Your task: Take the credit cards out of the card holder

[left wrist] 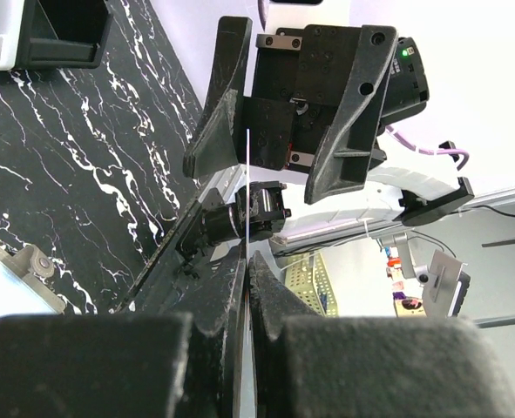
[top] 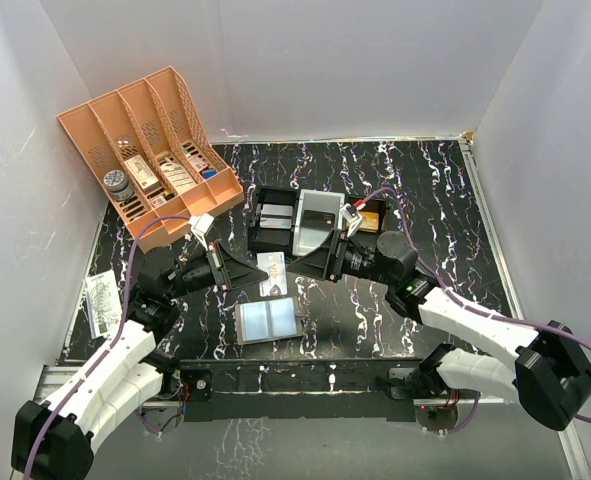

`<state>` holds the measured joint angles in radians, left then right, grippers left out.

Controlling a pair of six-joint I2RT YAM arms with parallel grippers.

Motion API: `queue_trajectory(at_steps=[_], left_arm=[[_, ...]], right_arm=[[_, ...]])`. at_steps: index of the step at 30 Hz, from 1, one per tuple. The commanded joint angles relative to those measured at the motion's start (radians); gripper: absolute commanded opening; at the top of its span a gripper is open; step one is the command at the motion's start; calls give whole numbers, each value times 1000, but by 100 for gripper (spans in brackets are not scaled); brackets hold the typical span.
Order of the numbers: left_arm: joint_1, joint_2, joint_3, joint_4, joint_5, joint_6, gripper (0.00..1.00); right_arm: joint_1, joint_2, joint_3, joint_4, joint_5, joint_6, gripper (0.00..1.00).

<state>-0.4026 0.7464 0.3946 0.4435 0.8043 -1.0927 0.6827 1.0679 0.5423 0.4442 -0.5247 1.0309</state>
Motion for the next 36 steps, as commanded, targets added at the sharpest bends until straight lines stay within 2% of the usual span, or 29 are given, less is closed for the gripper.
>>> queue_trajectory(at_steps=[1,5,10,13,19,26,36], left_arm=[[4,-13,-10,63,19,10,0],[4,7,-9,53,20,2,0],[4,19,-12,63,24,-16,0],[3,19,-10,69,26,-21,0],[4,25,-9,83,36,-34,0],[4,23,-34,136,51,-72,0],[4,17,-37,116,37,-69,0]], right_arm=[[6,31,36,173,-73,36,64],[9,71,-19,354,-96,127,56],[42,117,36,254,-115,56,45],[45,151,35,281,-133,73,41],[51,161,8,339,-120,103,26],[53,202,23,390,-153,135,22],[62,211,4,441,-143,179,5]])
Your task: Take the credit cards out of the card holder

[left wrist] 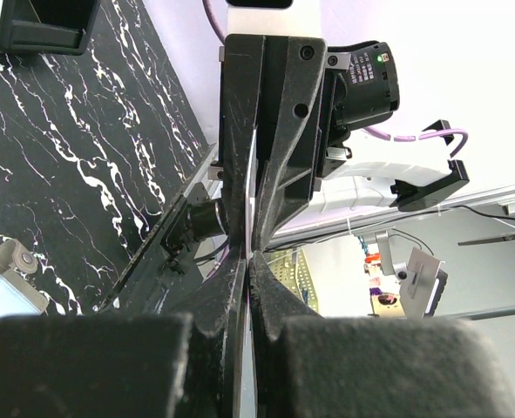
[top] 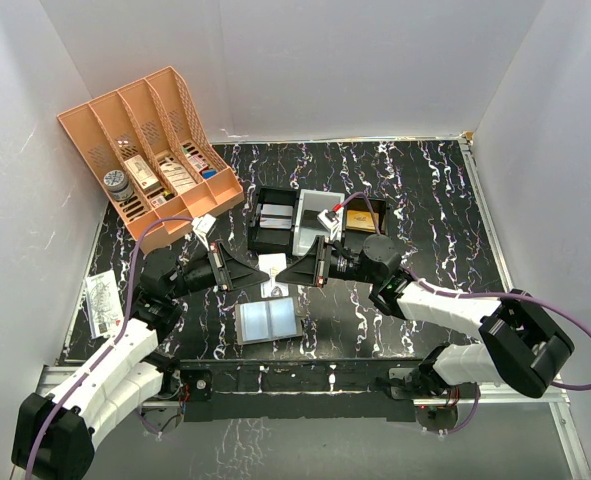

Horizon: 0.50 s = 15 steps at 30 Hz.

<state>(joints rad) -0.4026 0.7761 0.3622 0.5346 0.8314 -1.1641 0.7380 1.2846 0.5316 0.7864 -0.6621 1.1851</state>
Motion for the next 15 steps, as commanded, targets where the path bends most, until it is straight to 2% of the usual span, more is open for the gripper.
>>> queue_trajectory(at_steps=[1,5,10,15], left_arm=[[3,-11,-2,22,7,4,0],[4,7,1,48,4,-2,0],[4,21,-2,64,6,-6,0],[4,21,-8,75,11,-9,0]], right_arm=[[7,-7,13,105,-7,29,4],[7,-16,8,102,-3,31,3],[7,-6,8,107,4,44,16],[7,7,8,117,33,56,18]])
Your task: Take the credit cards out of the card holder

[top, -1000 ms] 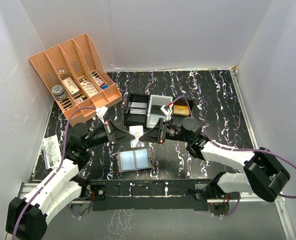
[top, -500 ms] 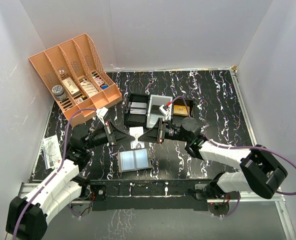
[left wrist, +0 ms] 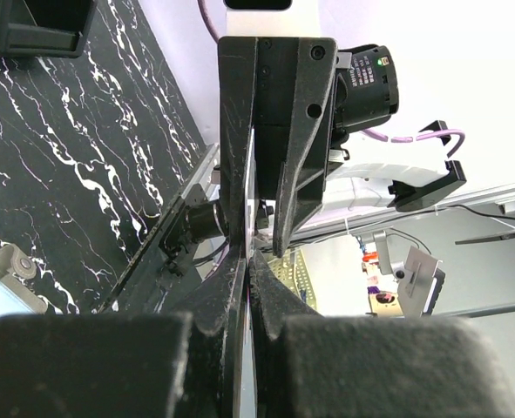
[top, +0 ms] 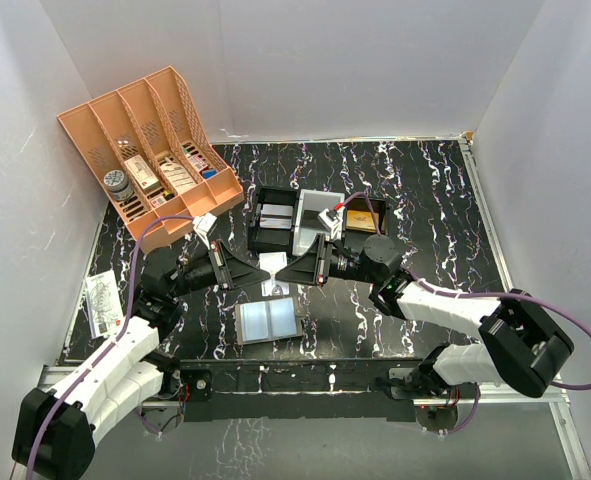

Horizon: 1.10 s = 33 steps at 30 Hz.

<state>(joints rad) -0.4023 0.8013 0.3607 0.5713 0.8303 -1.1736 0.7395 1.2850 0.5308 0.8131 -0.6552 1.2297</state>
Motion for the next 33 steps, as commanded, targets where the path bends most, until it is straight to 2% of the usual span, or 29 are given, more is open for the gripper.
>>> queue_trajectory(at_steps=[1,4,10,14,16,20,23,28,30,33], left_arm=[[3,-4,-9,45,18,-3,0],[3,-1,-23,76,33,-25,0],[3,9,-4,40,28,-7,0],[3,7,45,-63,42,56,0],[3,-3,47,-82,36,62,0],[3,-23,43,-74,24,48,0],[3,-26,44,-79,34,54,0],[3,-59,35,-91,20,46,0],[4,-71,28,-79,11,35,0],[3,-64,30,-76,12,32,0]], right_arm=[[6,15,11,94,31,13,18],[5,46,23,115,21,31,17],[5,77,15,207,12,86,11],[6,70,8,205,14,84,8],[5,67,3,205,13,85,8],[5,47,-13,194,19,80,16],[5,29,-12,181,12,79,16],[5,13,14,97,-21,46,9],[5,5,7,95,-21,47,1],[5,-3,8,94,-29,45,0]])
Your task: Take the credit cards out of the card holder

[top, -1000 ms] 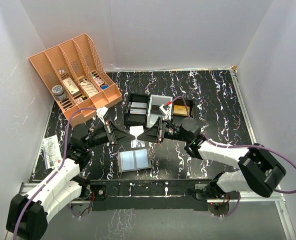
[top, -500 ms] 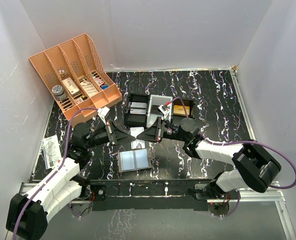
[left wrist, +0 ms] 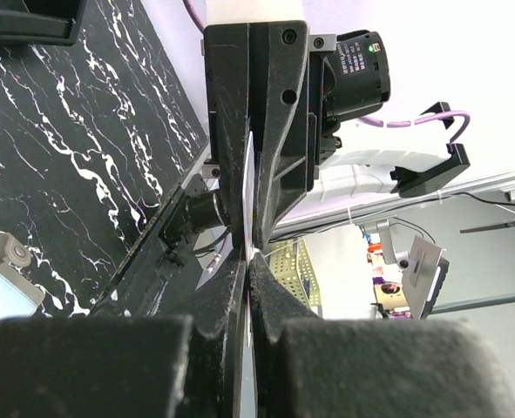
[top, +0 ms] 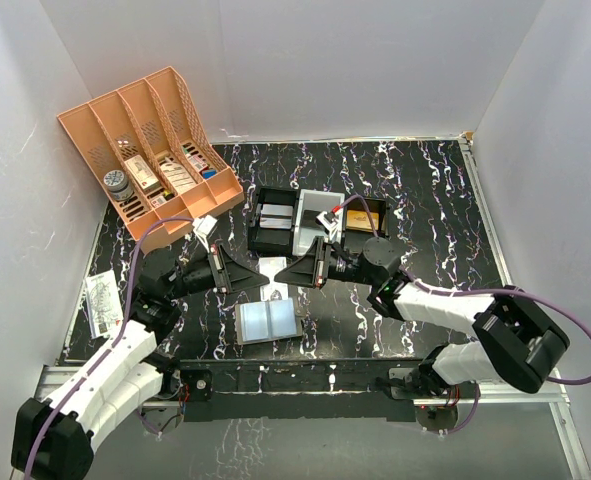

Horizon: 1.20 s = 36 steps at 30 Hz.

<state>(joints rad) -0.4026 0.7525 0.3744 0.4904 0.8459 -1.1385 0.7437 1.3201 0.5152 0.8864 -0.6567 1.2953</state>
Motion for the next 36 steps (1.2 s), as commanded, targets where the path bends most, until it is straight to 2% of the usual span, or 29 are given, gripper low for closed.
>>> queue_trajectory(at_steps=[1,3,4,10,14,16,20,24,28,31,33,36], left_arm=[[4,-13,31,-24,-9,13,0],[4,-22,62,-104,-34,59,0],[4,-29,77,-146,-45,85,5],[4,-48,144,-402,-130,231,49],[4,-60,230,-667,-366,332,82],[4,-54,265,-795,-498,380,91],[4,-22,316,-971,-665,446,98],[4,-28,359,-1057,-853,534,99],[5,-43,431,-1071,-1051,650,99],[5,-13,439,-1057,-1069,701,99],[6,39,424,-1034,-1005,715,99],[15,205,424,-1040,-910,689,99]], right_arm=[[1,-42,24,14,-25,-24,0],[0,-53,28,-18,-11,-40,0],[1,-61,32,-42,-3,-55,0],[1,-104,55,-208,50,-139,0],[0,-136,108,-401,128,-239,0],[2,-152,139,-503,174,-299,0],[1,-199,177,-637,265,-419,0],[1,-247,206,-759,346,-537,0],[0,-244,358,-1085,503,-794,0],[1,-248,411,-1175,560,-900,0],[1,-245,421,-1191,585,-947,0],[1,-213,454,-1232,656,-1004,0]])
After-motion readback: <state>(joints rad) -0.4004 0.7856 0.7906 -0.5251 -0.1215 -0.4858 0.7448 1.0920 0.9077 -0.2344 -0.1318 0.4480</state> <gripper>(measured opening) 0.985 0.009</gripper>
